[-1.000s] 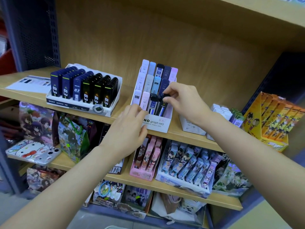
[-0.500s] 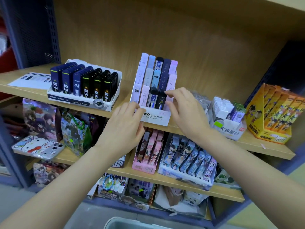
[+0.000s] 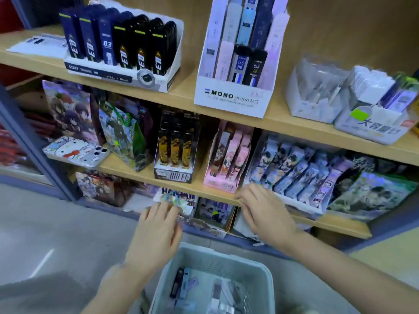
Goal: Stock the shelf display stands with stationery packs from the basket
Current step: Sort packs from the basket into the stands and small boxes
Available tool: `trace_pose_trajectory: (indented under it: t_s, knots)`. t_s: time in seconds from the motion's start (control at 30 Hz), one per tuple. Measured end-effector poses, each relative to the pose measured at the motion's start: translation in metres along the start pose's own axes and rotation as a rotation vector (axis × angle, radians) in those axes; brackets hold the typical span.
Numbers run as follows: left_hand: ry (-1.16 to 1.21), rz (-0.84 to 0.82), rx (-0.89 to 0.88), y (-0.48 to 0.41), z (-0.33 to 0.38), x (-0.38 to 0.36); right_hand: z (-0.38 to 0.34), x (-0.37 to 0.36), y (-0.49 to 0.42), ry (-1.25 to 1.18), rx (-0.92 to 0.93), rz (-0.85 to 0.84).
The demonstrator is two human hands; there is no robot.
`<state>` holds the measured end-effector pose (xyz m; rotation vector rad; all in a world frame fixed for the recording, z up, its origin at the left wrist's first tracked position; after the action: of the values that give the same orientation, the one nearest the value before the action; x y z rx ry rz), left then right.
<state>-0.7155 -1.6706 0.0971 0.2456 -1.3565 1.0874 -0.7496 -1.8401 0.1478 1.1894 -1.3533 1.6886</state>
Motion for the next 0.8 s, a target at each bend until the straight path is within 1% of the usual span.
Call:
trace_pose_trajectory:
  t_s: [0.07, 0.17, 0.23, 0.3, 0.37, 0.47, 0.53, 0.6, 0.7, 0.8]
  knots:
    - [0.019, -0.090, 0.049, 0.022, -0.013, -0.034, -0.004, -0.055, 0.022, -0.007, 0.011, -0.147]
    - [0.058, -0.234, 0.141, 0.055, -0.032, -0.084, -0.014, -0.131, 0.060, -0.153, -0.023, -0.371]
    - [0.106, -0.348, 0.252, 0.079, -0.049, -0.116, -0.025, -0.177, 0.089, -0.222, -0.044, -0.560]
    - [0.149, -0.459, 0.377, 0.100, -0.061, -0.143, -0.034, -0.224, 0.126, -0.326, -0.095, -0.704]
    - [0.197, -0.504, 0.512, 0.119, -0.071, -0.162, -0.043, -0.264, 0.163, -0.423, -0.195, -0.838]
    - [0.378, -0.479, 0.647, 0.143, -0.073, -0.183, -0.059, -0.304, 0.203, -0.563, -0.319, -0.971]
    - [0.492, -0.446, 0.739, 0.152, -0.070, -0.190, -0.075, -0.325, 0.222, -0.639, -0.357, -1.053]
    - [0.550, -0.414, 0.823, 0.159, -0.070, -0.195, -0.094, -0.341, 0.234, -0.702, -0.365, -1.109]
    - [0.540, -0.384, 0.836, 0.160, -0.070, -0.196, -0.123, -0.357, 0.246, -0.795, -0.362, -1.153]
    - [0.537, -0.354, 0.822, 0.158, -0.071, -0.195, -0.133, -0.367, 0.249, -0.789, -0.354, -1.170]
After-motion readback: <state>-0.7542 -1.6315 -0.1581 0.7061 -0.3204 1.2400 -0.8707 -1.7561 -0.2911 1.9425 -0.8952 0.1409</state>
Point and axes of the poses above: each hand's wrist, its own y-axis away from the middle knuckle, its own x-axis out of the back of the hand, z = x × y, the point moved 10 cm from there along -y, towards the middle knuckle, and after that the axes turned 2 degrees about y, right-handed, at the moved point
